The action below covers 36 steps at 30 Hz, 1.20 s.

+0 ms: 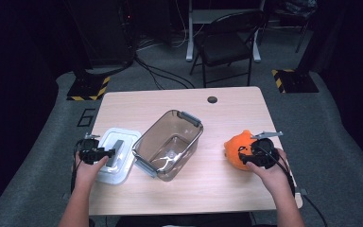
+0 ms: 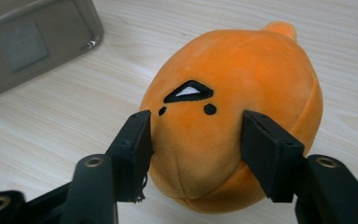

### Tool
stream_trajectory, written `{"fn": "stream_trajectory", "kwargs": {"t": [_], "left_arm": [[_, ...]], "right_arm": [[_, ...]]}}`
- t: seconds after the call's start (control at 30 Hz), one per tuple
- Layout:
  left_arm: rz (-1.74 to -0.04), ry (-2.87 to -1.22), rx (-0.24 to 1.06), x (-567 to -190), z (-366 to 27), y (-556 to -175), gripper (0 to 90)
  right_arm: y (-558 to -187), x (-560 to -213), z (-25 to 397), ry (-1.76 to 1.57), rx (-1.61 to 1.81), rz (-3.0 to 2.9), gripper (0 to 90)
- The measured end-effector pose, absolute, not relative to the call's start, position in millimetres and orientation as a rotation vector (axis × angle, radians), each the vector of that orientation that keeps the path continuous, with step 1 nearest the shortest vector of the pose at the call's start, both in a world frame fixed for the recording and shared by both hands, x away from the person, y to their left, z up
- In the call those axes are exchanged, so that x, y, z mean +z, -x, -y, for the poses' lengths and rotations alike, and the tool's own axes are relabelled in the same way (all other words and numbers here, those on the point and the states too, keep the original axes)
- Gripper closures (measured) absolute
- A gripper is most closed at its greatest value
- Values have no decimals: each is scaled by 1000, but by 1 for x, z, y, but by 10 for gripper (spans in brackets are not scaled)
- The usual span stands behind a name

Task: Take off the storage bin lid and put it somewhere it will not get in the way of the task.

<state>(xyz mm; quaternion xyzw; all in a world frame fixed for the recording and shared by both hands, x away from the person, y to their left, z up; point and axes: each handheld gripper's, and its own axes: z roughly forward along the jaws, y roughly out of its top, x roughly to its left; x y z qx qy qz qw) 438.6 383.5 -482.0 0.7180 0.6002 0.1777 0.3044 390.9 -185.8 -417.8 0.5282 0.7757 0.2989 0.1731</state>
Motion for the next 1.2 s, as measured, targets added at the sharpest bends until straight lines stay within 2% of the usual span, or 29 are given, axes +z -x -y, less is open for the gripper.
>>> {"fn": "stream_trajectory", "kwargs": {"t": [0.17,0.9,1.2], "left_arm": [[-1597,-1896,469,-483,-384,-439,445],[-1605,-1888,462,-484,-386,-439,451],[-1605,-1887,462,-484,-386,-439,451]], "right_arm": [[-398,-419,186,-1485,830,-2204,389],[-438,-417,177,-1443,726,-2220,362],[-447,-418,183,-1472,718,-2165,469]]}}
